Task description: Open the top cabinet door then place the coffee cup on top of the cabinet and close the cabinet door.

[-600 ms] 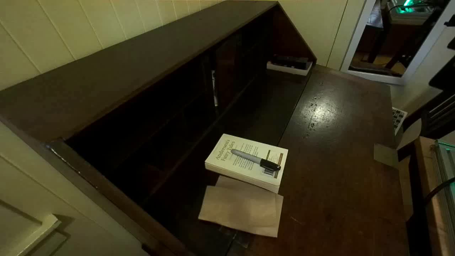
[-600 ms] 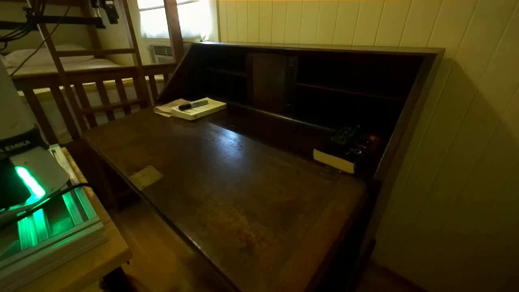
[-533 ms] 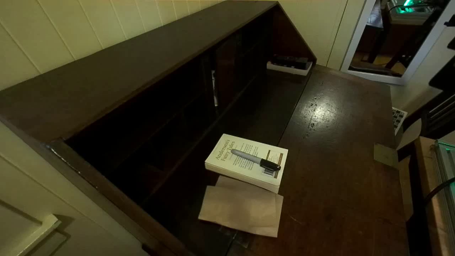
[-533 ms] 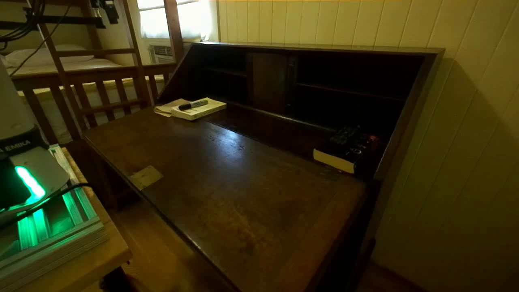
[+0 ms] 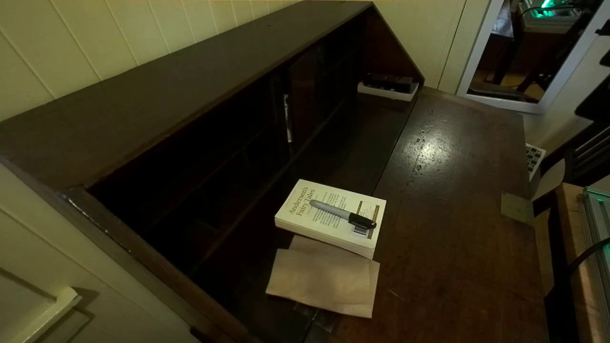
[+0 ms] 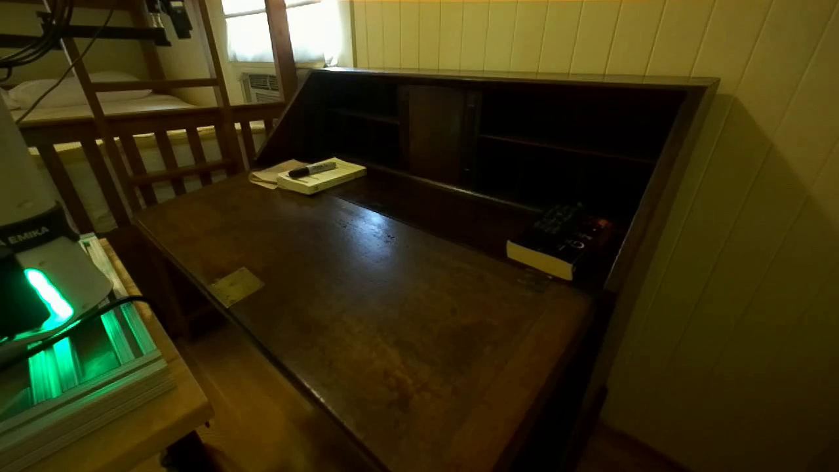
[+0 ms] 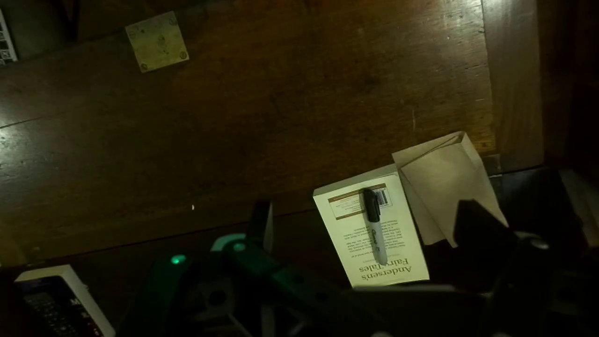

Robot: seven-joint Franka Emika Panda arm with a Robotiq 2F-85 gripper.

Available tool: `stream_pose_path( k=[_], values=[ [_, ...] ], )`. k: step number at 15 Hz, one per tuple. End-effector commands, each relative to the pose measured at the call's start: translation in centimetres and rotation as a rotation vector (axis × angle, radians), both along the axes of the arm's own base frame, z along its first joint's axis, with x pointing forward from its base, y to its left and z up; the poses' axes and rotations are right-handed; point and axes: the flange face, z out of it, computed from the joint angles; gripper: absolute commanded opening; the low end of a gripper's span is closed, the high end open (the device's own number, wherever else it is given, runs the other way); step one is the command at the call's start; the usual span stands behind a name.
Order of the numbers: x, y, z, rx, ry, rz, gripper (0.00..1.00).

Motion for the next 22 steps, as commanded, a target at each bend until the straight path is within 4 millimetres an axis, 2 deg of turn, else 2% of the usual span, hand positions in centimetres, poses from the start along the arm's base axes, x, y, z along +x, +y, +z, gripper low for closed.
stream_pose_path(
  k=[1,7,11,14,15,18,22],
  values=[
    [0.0,0.0,0.1,0.0,0.001,0.0,1.0],
    [3.5,-4.2,-0.6,-0.052,-0.166,-0.171,1.0],
    [6.0,-6.6,-1.9,-0.047,-0.241,-0.224,1.0],
    [7.2,-7.5,-3.3,-0.098,-0.235,-0.27,1.0],
    [6.4,-7.2,-2.4,-0.069,-0.226,-0.235,1.0],
    [7.0,-7.6,-3.4,-0.081,-0.212,-0.257,1.0],
    [7.1,-7.5,-3.5,-0.081,-0.212,-0.259,1.0]
  ],
)
